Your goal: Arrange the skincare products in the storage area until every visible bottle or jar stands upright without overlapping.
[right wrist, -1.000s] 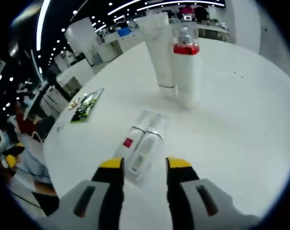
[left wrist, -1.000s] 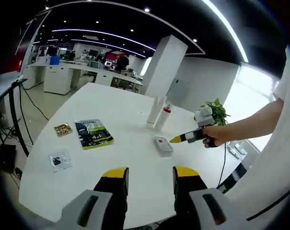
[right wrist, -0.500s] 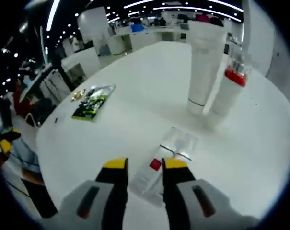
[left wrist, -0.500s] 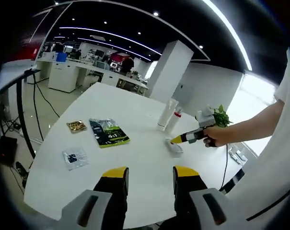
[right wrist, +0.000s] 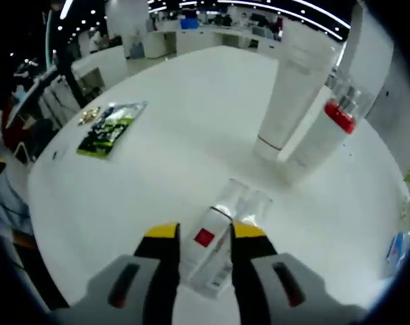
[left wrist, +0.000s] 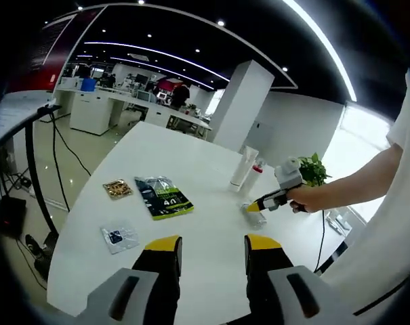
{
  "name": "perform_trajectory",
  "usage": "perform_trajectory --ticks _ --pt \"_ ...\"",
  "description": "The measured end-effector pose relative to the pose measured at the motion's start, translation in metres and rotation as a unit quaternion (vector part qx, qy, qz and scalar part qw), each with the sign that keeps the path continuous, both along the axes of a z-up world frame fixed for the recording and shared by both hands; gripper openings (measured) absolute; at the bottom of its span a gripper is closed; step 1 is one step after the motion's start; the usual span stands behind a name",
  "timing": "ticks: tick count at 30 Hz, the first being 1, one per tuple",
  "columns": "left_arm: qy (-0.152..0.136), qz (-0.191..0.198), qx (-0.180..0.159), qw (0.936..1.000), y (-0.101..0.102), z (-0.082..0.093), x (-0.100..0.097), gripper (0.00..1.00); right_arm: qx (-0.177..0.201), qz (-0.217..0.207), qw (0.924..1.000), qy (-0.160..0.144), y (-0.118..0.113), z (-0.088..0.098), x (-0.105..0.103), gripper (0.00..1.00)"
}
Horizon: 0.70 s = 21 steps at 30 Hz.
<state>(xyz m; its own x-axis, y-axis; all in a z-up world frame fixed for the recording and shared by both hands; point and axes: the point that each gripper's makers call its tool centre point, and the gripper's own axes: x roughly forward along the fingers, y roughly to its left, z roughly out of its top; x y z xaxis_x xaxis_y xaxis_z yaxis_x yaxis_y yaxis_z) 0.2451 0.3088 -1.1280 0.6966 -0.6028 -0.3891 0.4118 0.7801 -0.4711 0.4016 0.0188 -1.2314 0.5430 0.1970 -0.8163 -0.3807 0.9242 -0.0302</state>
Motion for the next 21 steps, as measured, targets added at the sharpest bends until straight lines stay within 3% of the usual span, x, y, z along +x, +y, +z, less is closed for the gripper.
perform_trajectory --ticks 17,21 --pt "0.001 -0.001 0.018 0.9998 0.005 0.004 0.000 0.37 -0.021 0.005 0.9992 0.033 -0.003 -0.021 -0.002 0.25" --pt "0.001 0.000 0.021 0.9998 0.007 0.004 0.002 0.37 -0.041 0.024 0.9978 0.047 -0.003 -0.029 -0.005 0.22"
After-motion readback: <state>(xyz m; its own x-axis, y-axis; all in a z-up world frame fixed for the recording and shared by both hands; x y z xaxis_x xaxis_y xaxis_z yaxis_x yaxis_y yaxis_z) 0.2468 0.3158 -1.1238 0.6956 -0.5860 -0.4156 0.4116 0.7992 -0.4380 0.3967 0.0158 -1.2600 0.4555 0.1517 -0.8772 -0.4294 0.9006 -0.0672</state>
